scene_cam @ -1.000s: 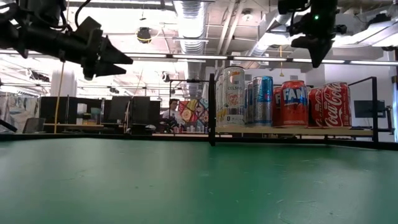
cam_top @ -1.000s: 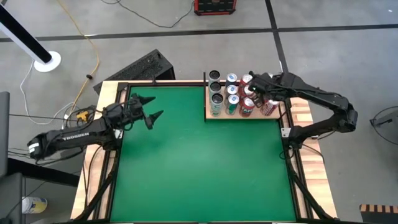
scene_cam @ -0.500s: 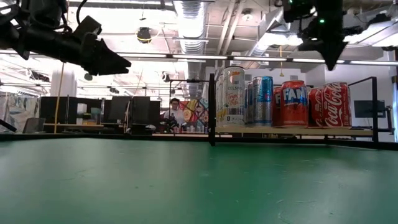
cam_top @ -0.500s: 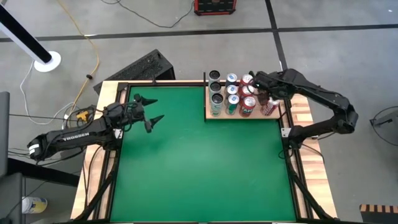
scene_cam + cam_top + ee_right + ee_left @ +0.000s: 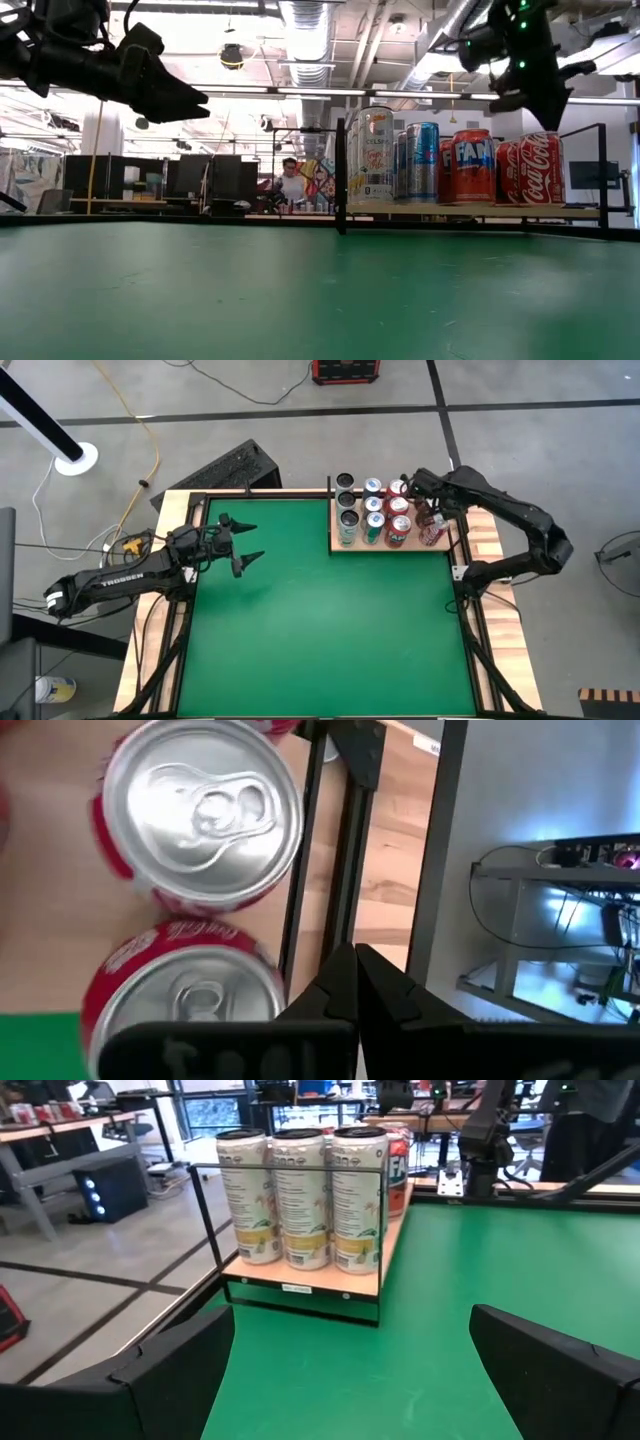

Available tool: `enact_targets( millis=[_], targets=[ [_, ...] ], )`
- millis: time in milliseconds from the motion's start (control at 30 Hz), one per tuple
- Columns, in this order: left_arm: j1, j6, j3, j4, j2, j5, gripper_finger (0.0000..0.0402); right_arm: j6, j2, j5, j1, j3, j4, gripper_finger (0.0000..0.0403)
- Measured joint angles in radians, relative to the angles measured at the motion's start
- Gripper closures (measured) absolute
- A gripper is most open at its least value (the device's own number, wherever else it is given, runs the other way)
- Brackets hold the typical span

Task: Sort soda cans
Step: Put the red soda can on the shelf align with the other red soda cans

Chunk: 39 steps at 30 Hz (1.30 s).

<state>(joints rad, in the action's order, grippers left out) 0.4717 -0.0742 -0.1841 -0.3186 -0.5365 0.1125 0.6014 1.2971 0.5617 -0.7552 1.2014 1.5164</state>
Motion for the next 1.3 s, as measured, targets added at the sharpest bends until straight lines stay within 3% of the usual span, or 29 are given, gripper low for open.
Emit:
enact_targets(
  millis=[567, 1133, 1300],
  targets=[
    [0.0, 0.013, 0.0, 0.0, 0.0, 0.006, 0.001, -0.09, -0.001, -0.041, 0.003, -0.053, -0.114, 0.0383],
    [0.0, 0.011, 0.0, -0.013, 0.0, 0.005, 0.001, -0.079, -0.001, -0.042, -0.007, -0.053, -0.024, 0.0383],
    [0.0, 0.011, 0.0, -0.013, 0.0, 0.005, 0.001, -0.076, -0.001, -0.126, 0.004, -0.053, -0.032, 0.0383]
  ],
)
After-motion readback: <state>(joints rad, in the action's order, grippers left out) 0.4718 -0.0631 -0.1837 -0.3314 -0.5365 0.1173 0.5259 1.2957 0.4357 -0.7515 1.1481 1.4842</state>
